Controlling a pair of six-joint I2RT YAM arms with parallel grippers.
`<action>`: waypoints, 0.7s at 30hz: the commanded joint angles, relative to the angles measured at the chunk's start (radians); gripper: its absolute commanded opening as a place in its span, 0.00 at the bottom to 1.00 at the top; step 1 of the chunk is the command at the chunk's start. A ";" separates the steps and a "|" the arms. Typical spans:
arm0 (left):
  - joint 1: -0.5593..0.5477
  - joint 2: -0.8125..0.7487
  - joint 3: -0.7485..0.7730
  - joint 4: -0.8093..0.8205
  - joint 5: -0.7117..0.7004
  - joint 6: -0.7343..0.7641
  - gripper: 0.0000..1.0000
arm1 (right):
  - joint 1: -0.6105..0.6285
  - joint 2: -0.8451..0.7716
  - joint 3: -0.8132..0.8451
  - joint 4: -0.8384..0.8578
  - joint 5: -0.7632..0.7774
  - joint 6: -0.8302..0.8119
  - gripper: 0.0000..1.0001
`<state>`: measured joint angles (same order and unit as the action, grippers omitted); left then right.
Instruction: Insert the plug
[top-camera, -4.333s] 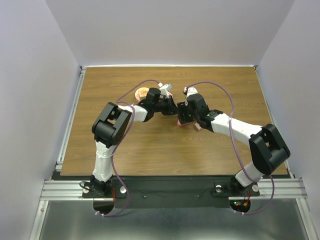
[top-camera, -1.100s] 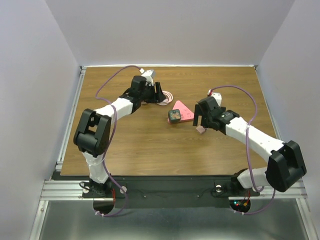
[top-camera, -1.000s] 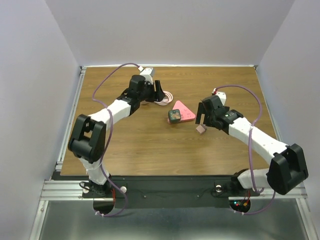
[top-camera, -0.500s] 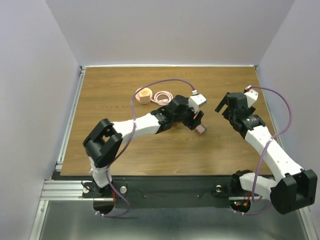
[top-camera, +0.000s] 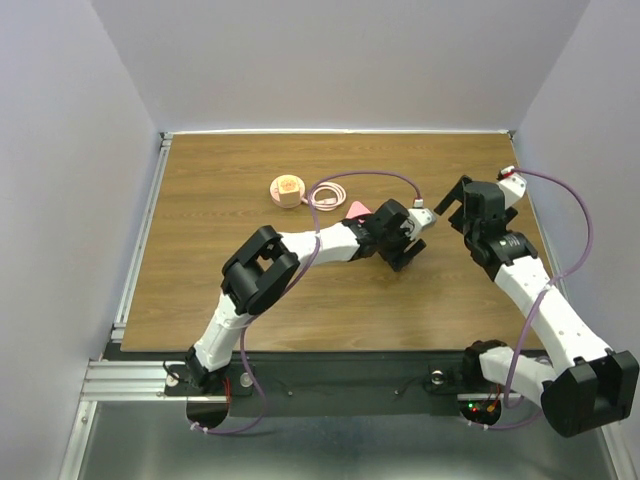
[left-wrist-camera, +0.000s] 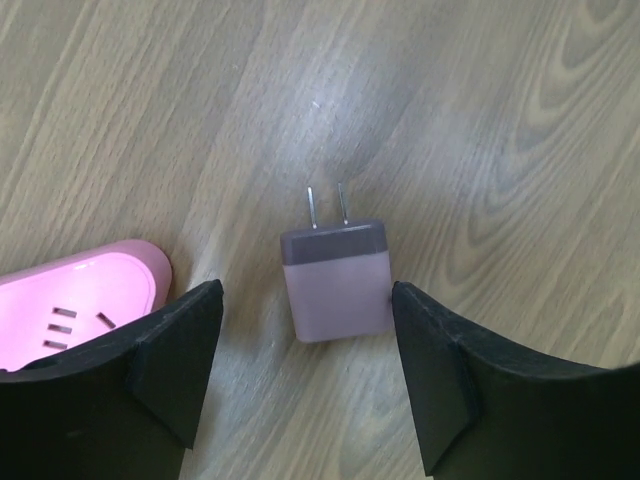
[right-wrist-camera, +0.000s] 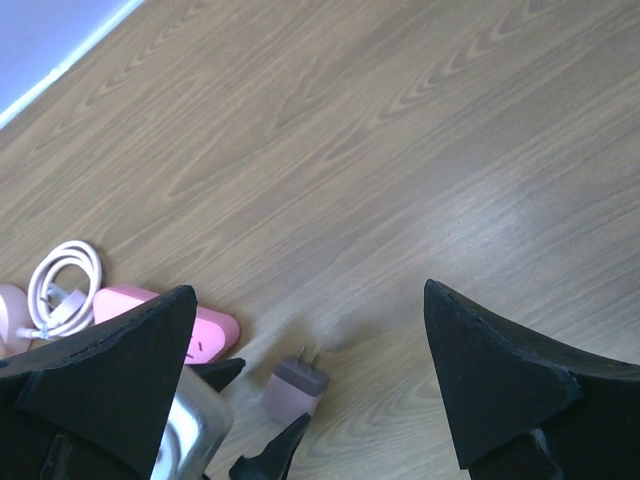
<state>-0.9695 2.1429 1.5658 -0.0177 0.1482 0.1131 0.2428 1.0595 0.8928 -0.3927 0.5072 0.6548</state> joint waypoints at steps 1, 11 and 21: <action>-0.005 0.012 0.100 -0.047 -0.007 0.019 0.80 | -0.008 -0.035 0.012 0.054 0.005 -0.014 1.00; -0.005 0.071 0.161 -0.067 -0.002 0.005 0.81 | -0.010 -0.039 -0.002 0.055 0.017 -0.029 1.00; -0.003 0.130 0.188 -0.073 0.071 -0.036 0.60 | -0.014 -0.131 -0.022 0.055 0.111 -0.021 1.00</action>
<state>-0.9688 2.2620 1.6978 -0.0788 0.1715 0.1047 0.2371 0.9810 0.8833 -0.3824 0.5381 0.6392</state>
